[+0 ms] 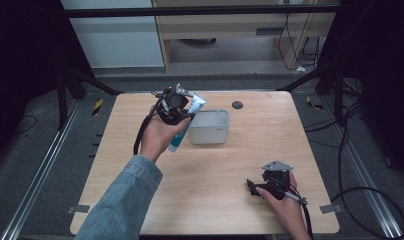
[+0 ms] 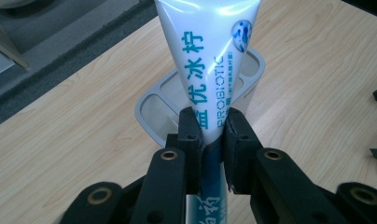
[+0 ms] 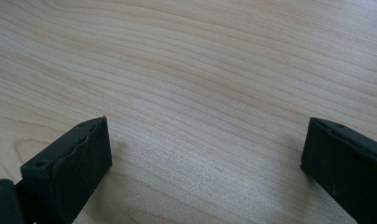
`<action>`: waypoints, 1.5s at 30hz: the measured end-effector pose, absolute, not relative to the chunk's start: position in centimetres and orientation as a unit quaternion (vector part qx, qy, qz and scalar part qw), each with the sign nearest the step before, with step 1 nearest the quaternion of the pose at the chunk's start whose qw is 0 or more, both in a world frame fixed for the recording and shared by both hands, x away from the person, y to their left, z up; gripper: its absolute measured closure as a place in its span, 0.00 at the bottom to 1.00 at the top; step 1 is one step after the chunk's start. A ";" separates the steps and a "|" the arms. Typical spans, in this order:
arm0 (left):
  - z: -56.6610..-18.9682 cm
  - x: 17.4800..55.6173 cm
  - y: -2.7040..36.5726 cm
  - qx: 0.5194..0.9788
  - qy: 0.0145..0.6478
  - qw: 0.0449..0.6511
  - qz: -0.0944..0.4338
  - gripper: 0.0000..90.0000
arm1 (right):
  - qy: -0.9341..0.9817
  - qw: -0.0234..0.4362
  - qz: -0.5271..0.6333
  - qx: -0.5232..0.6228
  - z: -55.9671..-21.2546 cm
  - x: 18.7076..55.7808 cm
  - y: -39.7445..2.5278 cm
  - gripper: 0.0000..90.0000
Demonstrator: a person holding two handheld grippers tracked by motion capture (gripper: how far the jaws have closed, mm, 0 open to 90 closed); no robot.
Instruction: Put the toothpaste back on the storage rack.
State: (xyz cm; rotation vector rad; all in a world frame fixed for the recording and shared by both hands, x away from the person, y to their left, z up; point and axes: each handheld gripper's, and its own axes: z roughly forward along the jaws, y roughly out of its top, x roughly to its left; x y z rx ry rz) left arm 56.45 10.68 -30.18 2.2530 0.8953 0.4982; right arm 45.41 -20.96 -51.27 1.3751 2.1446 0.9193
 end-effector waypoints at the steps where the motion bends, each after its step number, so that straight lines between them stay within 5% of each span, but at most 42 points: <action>1: -30.2 56.4 10.6 0.858 0.342 0.332 0.192 0.87 | 0.773 0.215 0.331 0.496 -51.3 45.4 -21.0 0.02; 45: -27.8 57.6 11.0 0.806 0.347 0.395 0.274 0.87 | 0.773 0.215 0.331 0.496 -51.3 45.4 -21.0 0.02</action>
